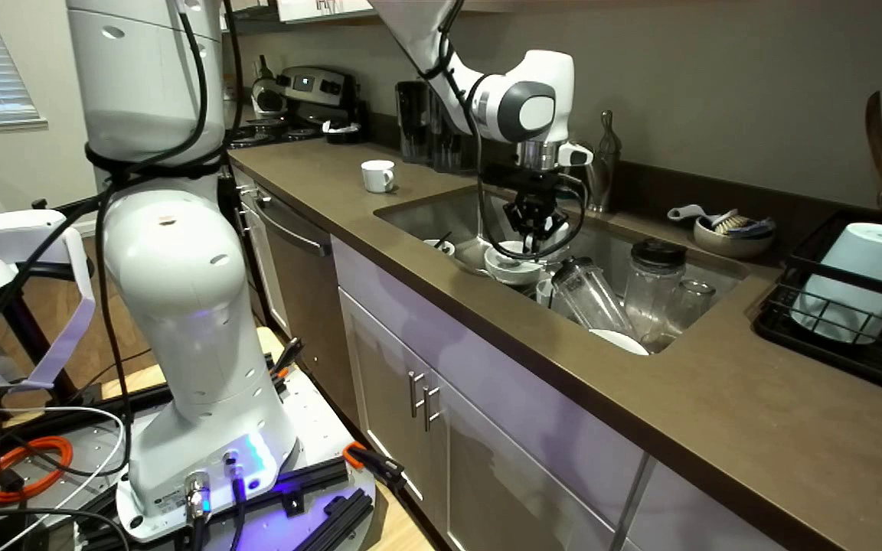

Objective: Collect water in the mug

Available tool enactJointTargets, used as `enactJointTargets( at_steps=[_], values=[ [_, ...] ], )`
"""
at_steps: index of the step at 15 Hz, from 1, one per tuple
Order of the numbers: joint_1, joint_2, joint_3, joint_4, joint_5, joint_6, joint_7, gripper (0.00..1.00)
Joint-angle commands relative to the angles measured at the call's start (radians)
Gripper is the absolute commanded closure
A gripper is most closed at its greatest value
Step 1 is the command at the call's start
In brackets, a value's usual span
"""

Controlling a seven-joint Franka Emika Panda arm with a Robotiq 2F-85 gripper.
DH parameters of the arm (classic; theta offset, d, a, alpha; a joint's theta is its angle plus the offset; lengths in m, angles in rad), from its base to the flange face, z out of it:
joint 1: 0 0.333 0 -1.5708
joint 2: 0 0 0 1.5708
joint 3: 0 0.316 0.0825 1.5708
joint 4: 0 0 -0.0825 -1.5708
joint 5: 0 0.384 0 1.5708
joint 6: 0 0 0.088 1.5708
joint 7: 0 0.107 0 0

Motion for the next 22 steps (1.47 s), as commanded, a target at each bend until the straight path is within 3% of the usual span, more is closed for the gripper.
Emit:
enactJointTargets(
  at_steps=[1,7,22],
  values=[
    [-0.006,-0.044,-0.02,-0.033,-0.073,-0.015,0.025,0.95],
    [-0.019,-0.083,-0.061,-0.061,-0.146,-0.023,0.039,0.95],
    [-0.117,-0.193,-0.17,-0.11,-0.196,-0.052,0.134,0.95]
  ],
)
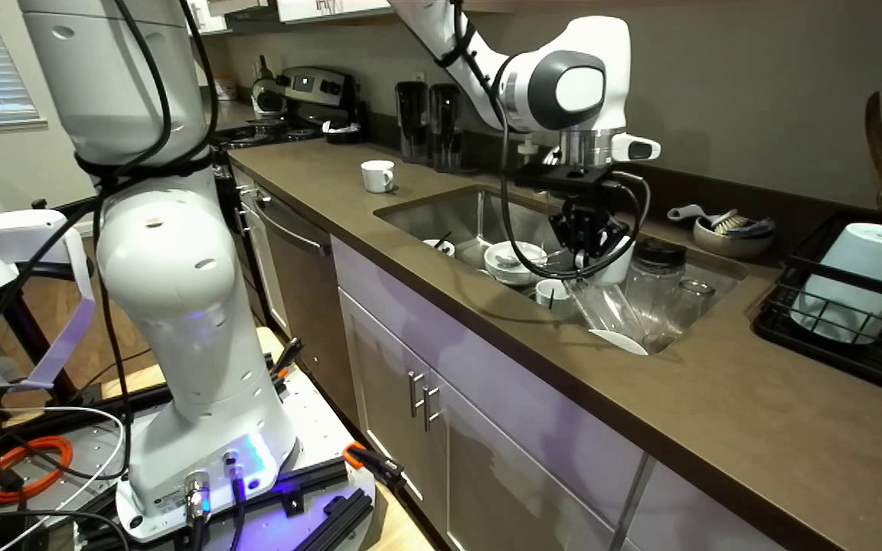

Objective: Collect water in the mug

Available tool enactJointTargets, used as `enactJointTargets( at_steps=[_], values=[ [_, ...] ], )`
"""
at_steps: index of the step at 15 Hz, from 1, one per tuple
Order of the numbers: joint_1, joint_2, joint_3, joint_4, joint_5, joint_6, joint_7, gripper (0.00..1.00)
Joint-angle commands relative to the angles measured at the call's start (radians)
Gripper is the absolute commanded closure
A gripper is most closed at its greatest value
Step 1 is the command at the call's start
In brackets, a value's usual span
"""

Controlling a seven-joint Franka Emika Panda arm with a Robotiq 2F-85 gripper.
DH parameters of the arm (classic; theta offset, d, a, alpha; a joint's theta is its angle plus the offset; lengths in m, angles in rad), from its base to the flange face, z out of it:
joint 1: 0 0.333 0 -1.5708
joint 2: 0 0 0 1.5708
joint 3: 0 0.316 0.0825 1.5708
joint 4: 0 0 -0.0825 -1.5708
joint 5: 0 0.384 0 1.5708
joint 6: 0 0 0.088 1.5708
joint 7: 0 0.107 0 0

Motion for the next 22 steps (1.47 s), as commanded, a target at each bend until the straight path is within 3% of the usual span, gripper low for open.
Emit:
enactJointTargets(
  at_steps=[1,15,22],
  values=[
    [-0.035,-0.055,-0.018,-0.015,-0.046,-0.019,0.061,0.95],
    [-0.135,-0.024,-0.102,0.035,0.024,-0.004,0.059,0.95],
    [-0.175,0.029,-0.125,0.09,0.148,0.006,0.035,0.95]
  ],
)
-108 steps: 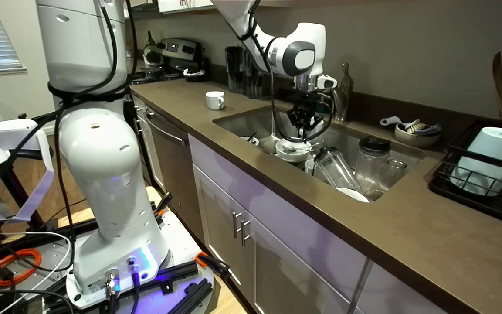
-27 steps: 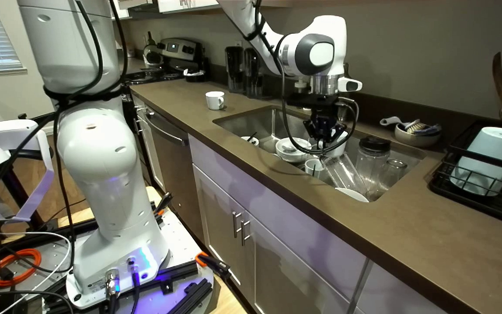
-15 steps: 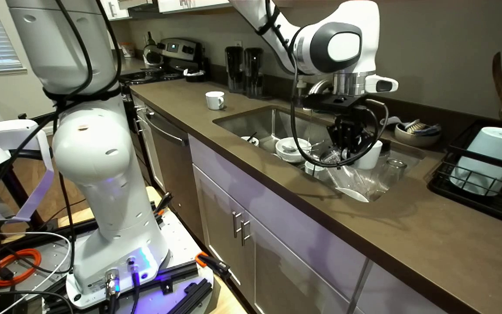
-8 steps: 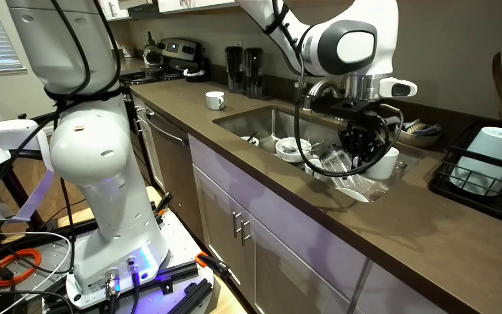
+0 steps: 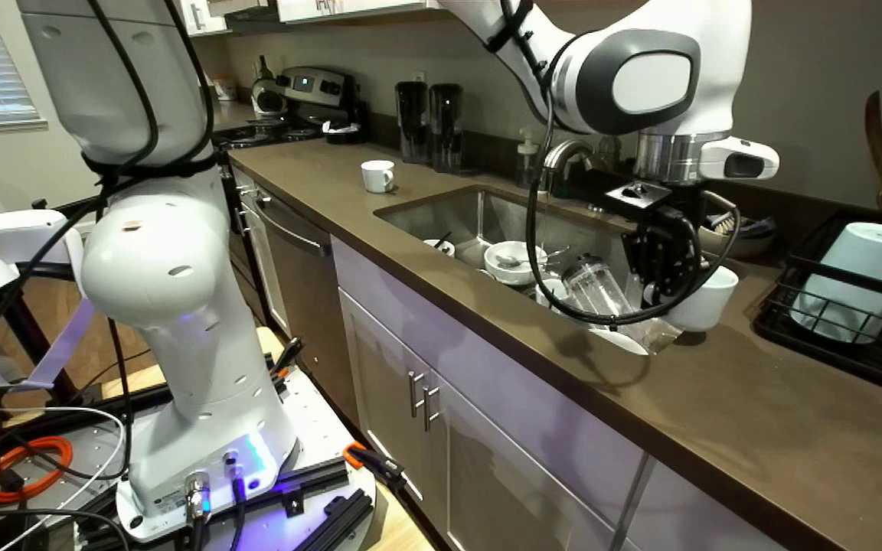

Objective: Collect water in the mug

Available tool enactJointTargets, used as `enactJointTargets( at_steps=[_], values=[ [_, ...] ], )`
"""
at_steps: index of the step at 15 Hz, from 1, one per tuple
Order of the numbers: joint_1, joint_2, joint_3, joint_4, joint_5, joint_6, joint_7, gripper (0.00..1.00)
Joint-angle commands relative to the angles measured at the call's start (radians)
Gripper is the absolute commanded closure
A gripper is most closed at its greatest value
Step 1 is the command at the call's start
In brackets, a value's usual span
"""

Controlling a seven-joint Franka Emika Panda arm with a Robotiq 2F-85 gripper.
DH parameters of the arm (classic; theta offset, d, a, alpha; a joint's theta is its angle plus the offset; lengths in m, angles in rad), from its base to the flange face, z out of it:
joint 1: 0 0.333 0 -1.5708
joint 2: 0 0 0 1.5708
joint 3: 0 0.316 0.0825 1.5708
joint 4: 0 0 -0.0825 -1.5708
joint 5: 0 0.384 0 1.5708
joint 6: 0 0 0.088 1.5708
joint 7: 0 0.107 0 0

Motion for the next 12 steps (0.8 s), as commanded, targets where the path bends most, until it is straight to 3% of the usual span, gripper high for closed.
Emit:
enactJointTargets(
  at_steps=[1,12],
  values=[
    [-0.025,0.039,0.001,0.054,0.072,0.006,-0.013,0.95],
    [-0.093,0.123,-0.023,0.109,0.161,0.016,-0.02,0.95]
  ],
)
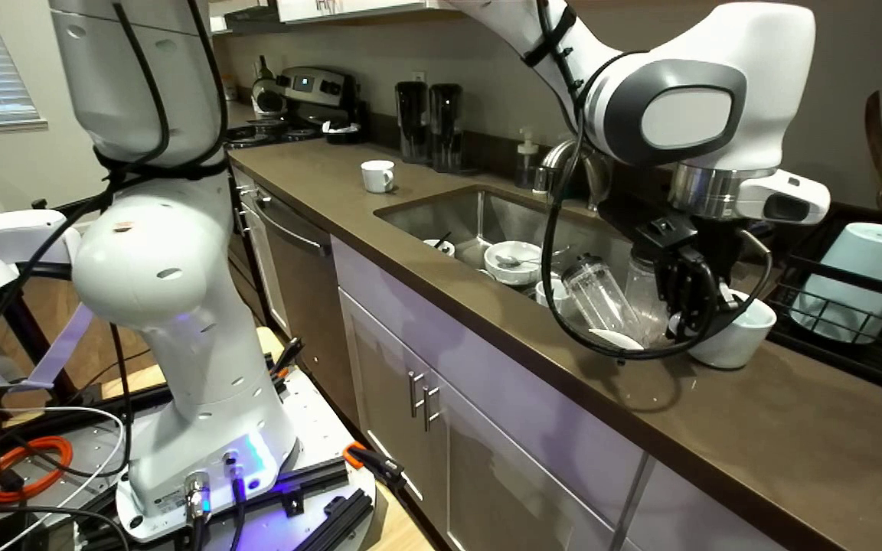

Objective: Collect water in the mug

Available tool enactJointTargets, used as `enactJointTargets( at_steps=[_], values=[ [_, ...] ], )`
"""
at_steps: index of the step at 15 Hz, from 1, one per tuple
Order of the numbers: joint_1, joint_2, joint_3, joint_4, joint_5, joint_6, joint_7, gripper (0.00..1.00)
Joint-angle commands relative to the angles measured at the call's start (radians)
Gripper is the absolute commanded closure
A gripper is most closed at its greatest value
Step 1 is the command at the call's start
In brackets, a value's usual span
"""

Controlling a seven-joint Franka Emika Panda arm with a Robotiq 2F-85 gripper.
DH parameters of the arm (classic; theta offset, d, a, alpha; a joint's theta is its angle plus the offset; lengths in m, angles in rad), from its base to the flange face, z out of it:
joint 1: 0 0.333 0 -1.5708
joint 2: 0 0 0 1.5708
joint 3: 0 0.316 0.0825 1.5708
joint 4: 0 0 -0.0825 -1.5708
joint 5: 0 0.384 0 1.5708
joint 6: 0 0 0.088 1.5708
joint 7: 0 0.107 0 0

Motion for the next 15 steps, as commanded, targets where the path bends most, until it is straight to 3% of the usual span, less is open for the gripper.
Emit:
enactJointTargets(
  at_steps=[1,8,9,11,15],
  values=[
    [-0.038,0.031,-0.003,0.049,0.059,0.0,-0.021,0.95],
    [-0.078,0.072,-0.009,0.1,0.1,-0.017,-0.013,0.95],
    [-0.079,0.074,-0.01,0.104,0.093,-0.023,-0.011,0.89],
    [-0.08,0.075,-0.01,0.11,0.086,-0.026,-0.009,0.58],
    [-0.073,0.058,-0.013,0.112,0.064,-0.034,0.002,0.34]
  ],
)
